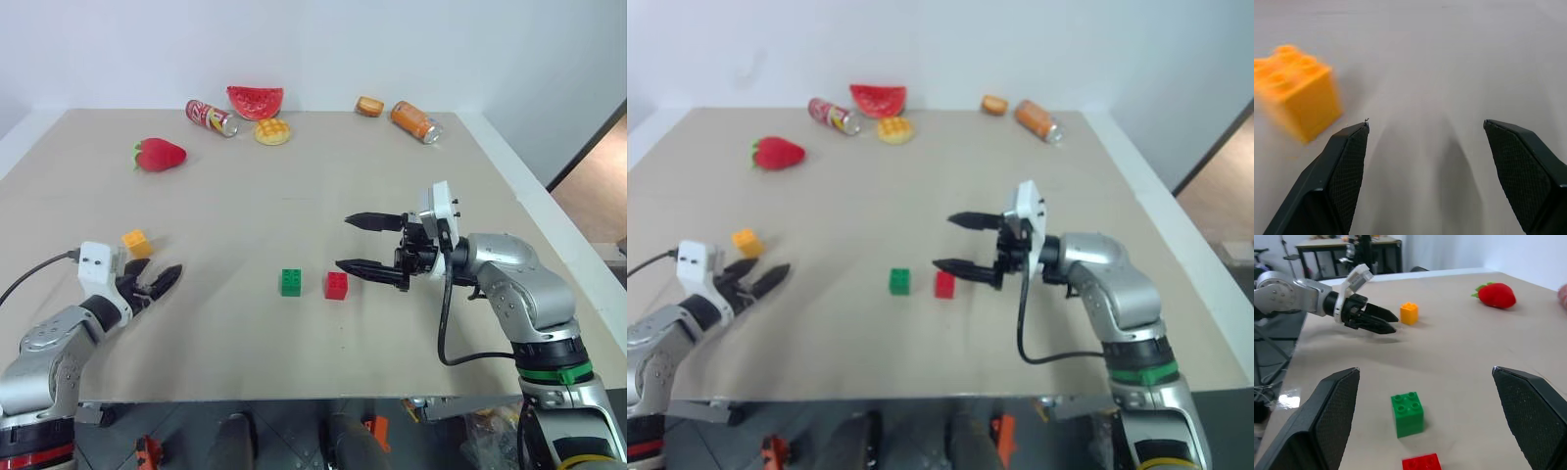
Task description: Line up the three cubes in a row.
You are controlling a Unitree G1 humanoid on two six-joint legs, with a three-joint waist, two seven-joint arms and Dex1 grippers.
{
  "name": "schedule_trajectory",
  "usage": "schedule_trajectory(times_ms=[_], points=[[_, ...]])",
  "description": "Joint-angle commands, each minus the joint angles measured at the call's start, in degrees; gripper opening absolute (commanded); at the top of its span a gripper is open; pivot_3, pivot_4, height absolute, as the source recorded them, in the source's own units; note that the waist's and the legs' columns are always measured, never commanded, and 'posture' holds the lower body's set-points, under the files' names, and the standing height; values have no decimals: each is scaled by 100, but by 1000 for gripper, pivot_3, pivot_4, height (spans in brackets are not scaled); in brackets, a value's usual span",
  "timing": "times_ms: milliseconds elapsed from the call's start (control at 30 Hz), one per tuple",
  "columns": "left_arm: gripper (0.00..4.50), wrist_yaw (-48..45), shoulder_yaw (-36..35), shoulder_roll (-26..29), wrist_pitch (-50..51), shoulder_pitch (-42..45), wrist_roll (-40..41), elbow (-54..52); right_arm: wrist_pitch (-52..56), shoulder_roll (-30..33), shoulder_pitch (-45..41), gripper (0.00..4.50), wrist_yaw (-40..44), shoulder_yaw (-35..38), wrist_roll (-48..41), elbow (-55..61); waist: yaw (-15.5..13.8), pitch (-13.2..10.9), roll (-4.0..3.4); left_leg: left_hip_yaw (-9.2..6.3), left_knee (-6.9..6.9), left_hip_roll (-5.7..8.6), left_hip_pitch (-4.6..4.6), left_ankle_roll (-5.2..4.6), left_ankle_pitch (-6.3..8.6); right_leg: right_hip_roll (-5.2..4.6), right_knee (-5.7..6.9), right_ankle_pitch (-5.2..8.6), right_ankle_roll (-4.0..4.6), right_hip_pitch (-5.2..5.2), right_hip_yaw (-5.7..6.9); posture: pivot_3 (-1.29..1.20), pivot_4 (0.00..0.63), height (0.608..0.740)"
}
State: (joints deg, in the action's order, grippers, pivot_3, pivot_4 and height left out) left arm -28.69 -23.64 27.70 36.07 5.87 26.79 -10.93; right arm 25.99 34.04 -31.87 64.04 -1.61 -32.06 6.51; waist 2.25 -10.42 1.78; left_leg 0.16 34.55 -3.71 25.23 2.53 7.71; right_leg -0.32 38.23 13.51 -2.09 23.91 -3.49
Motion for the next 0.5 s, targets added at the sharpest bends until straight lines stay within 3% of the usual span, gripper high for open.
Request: schedule_trajectory(times_ms=[33, 200, 500], points=[[3875, 895, -217, -320, 448, 71, 174, -712, -135, -73, -220, 4500, 135, 10, -30, -65, 9, 1, 2, 1, 3, 1, -5, 0, -1, 0, 0, -2, 0, -4, -2, 0, 150, 740], [3875, 2114, -458, -826, 822, 403, 97, -826, -239, -169, -305, 4500, 191, -84, 90, -166, 16, 2, 4, -1, 6, 2, -12, -4, -5, 5, 0, -9, -1, -9, -3, 0, 150, 740], [3875, 2800, -245, -678, 691, 827, -549, -191, -226, -173, -236, 4500, 178, 14, 94, -107, 15, 3, 4, -2, 0, 4, -7, -2, -4, 8, -1, -6, -6, -5, -6, 0, 150, 740]])
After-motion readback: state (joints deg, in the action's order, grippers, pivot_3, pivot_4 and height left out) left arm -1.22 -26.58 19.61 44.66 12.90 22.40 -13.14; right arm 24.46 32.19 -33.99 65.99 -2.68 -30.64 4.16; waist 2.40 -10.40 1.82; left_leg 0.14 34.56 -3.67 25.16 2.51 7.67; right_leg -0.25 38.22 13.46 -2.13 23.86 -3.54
